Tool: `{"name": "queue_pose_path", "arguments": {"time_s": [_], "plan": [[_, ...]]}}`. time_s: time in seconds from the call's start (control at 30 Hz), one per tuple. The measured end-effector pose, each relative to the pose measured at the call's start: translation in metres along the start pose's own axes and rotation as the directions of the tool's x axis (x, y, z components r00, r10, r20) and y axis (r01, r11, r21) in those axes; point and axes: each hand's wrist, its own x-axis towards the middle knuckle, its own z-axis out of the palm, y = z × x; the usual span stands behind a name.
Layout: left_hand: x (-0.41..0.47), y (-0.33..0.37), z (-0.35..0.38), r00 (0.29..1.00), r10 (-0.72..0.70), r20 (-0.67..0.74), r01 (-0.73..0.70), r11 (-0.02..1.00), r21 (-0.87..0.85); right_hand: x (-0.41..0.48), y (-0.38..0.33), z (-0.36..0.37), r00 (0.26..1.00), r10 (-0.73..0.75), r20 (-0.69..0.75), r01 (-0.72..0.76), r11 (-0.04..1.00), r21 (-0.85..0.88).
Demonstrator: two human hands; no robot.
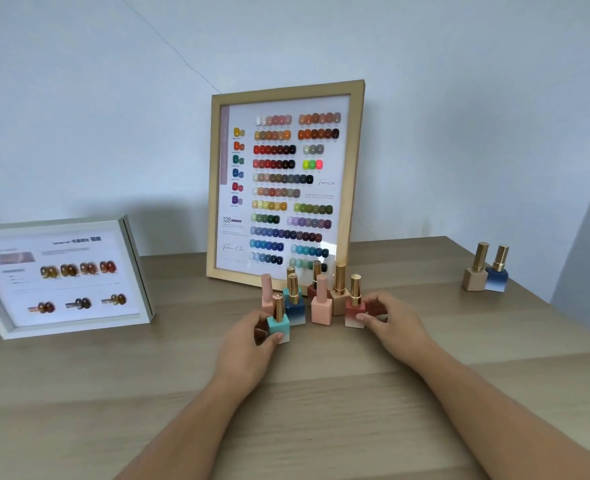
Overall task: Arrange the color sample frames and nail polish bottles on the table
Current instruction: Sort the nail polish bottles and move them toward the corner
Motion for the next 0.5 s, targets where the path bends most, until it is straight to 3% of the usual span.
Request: {"name": "queue_pose_path", "arguments": {"time_s": [0.2, 0.5], "plan": [[-0.011, 0.024, 0.017, 0.993, 0.096, 0.066, -0.092, 0.993, -0.068, -0.009, 0.017, -0.027, 0.998, 0.011, -0.055, -0.005, 0.995, 0.102], [0.011, 0.105, 0.134, 0.938, 0.256, 0.232, -0.219, 0.960, -0.174, -0.017, 0.090, -0.131, 0.935, 0.180, -0.305, -0.172, 0.984, 0.051]]}}
